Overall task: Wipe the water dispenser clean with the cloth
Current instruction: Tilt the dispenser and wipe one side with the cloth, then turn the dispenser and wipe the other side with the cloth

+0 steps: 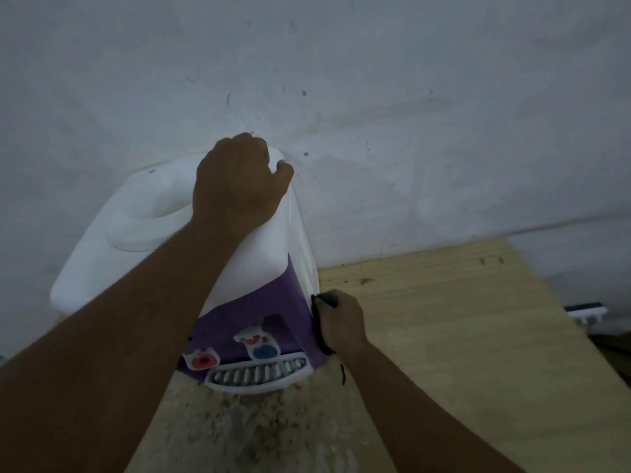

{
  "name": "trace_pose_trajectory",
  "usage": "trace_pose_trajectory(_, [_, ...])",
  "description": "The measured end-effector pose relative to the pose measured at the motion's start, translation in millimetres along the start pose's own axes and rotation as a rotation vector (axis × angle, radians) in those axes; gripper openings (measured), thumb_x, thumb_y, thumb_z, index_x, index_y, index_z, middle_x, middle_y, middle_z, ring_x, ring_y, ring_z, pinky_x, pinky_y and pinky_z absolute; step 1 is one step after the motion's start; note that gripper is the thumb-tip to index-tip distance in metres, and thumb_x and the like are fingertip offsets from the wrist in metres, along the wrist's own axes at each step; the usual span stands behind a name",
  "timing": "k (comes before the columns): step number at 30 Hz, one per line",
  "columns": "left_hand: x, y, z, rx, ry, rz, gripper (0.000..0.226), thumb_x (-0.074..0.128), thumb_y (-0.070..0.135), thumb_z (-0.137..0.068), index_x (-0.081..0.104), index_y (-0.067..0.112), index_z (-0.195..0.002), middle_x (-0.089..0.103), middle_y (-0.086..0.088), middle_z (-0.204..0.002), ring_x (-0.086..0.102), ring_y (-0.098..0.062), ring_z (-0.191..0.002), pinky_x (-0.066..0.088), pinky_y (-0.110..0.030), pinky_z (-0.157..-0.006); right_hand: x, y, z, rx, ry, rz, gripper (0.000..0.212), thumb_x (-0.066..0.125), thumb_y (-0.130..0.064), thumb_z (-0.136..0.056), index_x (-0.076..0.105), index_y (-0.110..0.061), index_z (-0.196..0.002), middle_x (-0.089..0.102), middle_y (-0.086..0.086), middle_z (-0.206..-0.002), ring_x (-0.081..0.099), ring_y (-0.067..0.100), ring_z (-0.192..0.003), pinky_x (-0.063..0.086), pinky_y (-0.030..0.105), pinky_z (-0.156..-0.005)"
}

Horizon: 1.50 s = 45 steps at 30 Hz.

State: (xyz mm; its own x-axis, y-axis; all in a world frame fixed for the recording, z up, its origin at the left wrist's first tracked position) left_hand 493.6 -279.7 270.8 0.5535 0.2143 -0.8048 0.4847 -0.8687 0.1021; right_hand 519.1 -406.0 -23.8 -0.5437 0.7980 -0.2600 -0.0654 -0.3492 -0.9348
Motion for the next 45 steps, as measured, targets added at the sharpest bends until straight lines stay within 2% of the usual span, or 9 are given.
trace_pose_trajectory(8, [-7, 2, 1, -0.045, -0.061, 0.014, 0.038, 0.051, 0.044, -0.088, 0.068, 0.01, -0.081, 0.067, -0.003, -0.086, 0.06, -0.024, -0.085, 0.048, -0.036, -0.082, -30, -111, 32, -0.205, -0.041, -0.303, 0.013, 0.061, -0.022, -0.092, 0.072, -0.015, -0.092, 0.072, 0.002, -0.087, 0.067, 0.019, -0.085, 0.054, 0.038, -0.078])
trace_pose_trajectory(12, [-7, -11, -4, -0.101, -0.196, 0.083, 0.043, 0.052, 0.044, -0.091, 0.058, 0.018, -0.057, 0.058, 0.005, -0.064, 0.057, -0.02, -0.072, 0.041, -0.029, -0.072, -46, -148, 55, -0.289, -0.03, -0.329, 0.013, 0.06, -0.021, -0.094, 0.072, -0.017, -0.095, 0.073, -0.001, -0.088, 0.067, 0.015, -0.085, 0.055, 0.038, -0.079])
trace_pose_trajectory(16, [-7, -30, -2, -0.143, -0.405, 0.401, 0.044, 0.056, 0.043, -0.091, 0.052, 0.01, -0.061, 0.053, -0.004, -0.066, 0.051, -0.016, -0.065, 0.039, -0.029, -0.068, -51, -158, 74, -0.312, 0.005, -0.375, 0.015, 0.058, -0.019, -0.096, 0.072, -0.021, -0.095, 0.073, -0.006, -0.087, 0.067, 0.01, -0.083, 0.056, 0.034, -0.079])
trace_pose_trajectory(19, [-43, -41, 12, -0.067, -0.335, 0.49, 0.026, 0.058, 0.039, -0.092, 0.075, 0.019, -0.089, 0.071, 0.009, -0.091, 0.064, -0.004, -0.088, 0.046, -0.023, -0.085, -56, -174, 84, -0.407, 0.034, -0.268, 0.014, 0.057, -0.023, -0.097, 0.07, -0.022, -0.098, 0.07, -0.003, -0.092, 0.065, 0.012, -0.087, 0.055, 0.032, -0.079])
trace_pose_trajectory(22, [-96, -72, 47, -0.055, -0.099, 0.436, 0.017, 0.06, 0.033, -0.093, 0.074, 0.023, -0.09, 0.069, 0.018, -0.089, 0.062, 0.004, -0.086, 0.041, -0.011, -0.077, -59, -194, 97, -0.539, 0.094, -0.053, 0.013, 0.058, -0.025, -0.097, 0.069, -0.02, -0.101, 0.062, -0.001, -0.099, 0.059, 0.004, -0.086, 0.044, 0.009, -0.074])
trace_pose_trajectory(27, [-125, -184, 142, -0.535, 0.291, 0.442, 0.012, 0.059, 0.018, -0.091, 0.068, 0.011, -0.086, 0.067, -0.004, -0.085, 0.058, -0.02, -0.081, 0.038, -0.026, -0.07, -41, -211, 139, -0.754, 0.261, 0.199, 0.012, 0.061, -0.016, -0.094, 0.068, -0.01, -0.101, 0.047, -0.002, -0.098, 0.049, 0.003, -0.077, 0.038, 0.002, -0.067])
trace_pose_trajectory(31, [-92, -229, 183, -0.745, 0.248, 0.624, 0.01, 0.056, 0.015, -0.09, 0.065, 0.011, -0.088, 0.065, -0.006, -0.088, 0.059, -0.028, -0.087, 0.041, -0.033, -0.071, -3, -212, 166, -0.823, 0.313, 0.318, 0.013, 0.064, -0.01, -0.091, 0.067, -0.01, -0.103, 0.044, -0.004, -0.099, 0.049, 0.008, -0.08, 0.037, 0.007, -0.065])
trace_pose_trajectory(41, [-92, -246, 194, -0.58, 0.201, 0.762, 0.011, 0.059, 0.015, -0.093, 0.069, 0.017, -0.092, 0.069, 0.006, -0.093, 0.061, -0.002, -0.087, 0.044, -0.017, -0.067, 92, -239, 205, -0.831, 0.329, 0.571, 0.029, 0.072, -0.003, -0.077, 0.064, -0.011, -0.104, 0.049, 0.001, -0.101, 0.055, 0.019, -0.087, 0.044, 0.021, -0.065])
trace_pose_trajectory(45, [-80, -263, 194, -0.564, 0.072, 1.008, 0.016, 0.058, 0.019, -0.095, 0.073, 0.02, -0.091, 0.073, 0.009, -0.095, 0.067, -0.012, -0.094, 0.055, -0.036, -0.084, 133, -248, 215, -0.809, 0.363, 0.591, 0.03, 0.074, -0.003, -0.073, 0.063, -0.012, -0.1, 0.049, 0.002, -0.099, 0.056, 0.022, -0.085, 0.051, 0.028, -0.063])
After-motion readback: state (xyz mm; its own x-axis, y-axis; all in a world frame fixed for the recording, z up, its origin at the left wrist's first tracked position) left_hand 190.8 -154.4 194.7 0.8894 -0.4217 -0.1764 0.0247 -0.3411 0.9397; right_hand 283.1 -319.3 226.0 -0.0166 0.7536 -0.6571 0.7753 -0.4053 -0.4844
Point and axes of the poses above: each hand's wrist, its own z-axis away from the middle knuckle, its own x-axis out of the palm, y = z × x, the point moved 9 cm from there along -z, towards the middle knuckle
